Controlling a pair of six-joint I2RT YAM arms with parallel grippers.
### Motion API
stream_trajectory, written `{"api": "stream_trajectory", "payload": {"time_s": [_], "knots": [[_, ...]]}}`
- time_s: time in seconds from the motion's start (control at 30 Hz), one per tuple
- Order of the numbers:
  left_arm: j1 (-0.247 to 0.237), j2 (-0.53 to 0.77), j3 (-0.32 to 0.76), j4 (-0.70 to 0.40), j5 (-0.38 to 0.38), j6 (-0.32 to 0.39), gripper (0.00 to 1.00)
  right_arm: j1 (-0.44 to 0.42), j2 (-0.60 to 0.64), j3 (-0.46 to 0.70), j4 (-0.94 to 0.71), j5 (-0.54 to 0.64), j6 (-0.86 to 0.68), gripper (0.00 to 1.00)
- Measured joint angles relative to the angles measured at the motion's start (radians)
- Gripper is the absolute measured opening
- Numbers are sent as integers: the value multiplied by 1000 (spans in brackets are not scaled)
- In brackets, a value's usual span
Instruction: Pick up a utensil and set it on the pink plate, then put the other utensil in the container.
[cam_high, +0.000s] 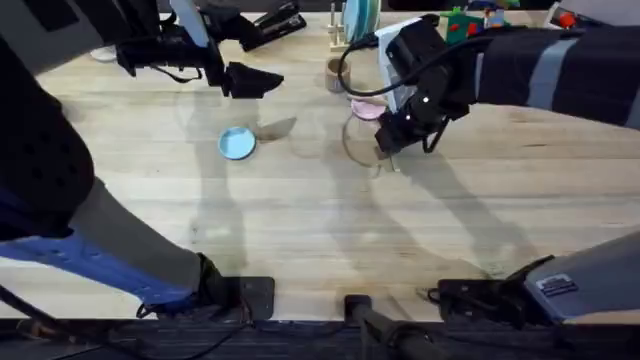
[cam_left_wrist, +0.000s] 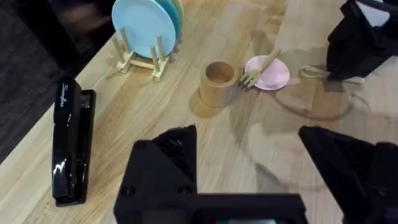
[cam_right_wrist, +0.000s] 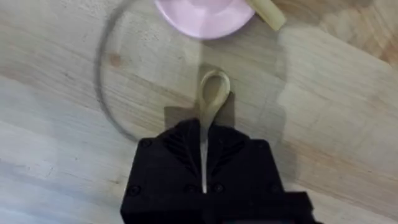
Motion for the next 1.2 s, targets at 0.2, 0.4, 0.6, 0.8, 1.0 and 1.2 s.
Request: {"api": "stream_trajectory", "payload": {"time_s": [0.2, 0.4, 0.6, 0.8, 1.0, 1.2], "knots": [[0, 0, 0, 0, 0, 0, 993, 0, 0, 0, 2, 0, 0, 27], [0, 0, 0, 0, 0, 0, 993, 0, 2, 11, -23, 0, -7, 28], [0, 0, 0, 0, 0, 0, 992, 0, 21, 91, -210, -9, -45, 28], [0, 0, 0, 0, 0, 0, 993, 0, 20, 269, -291, -12, -134, 29], [0, 0, 0, 0, 0, 0, 992, -14, 20, 443, -302, -31, -222, 29], [0, 0, 0, 0, 0, 0, 993, -88, 20, 565, -274, -196, -342, 29]]}}
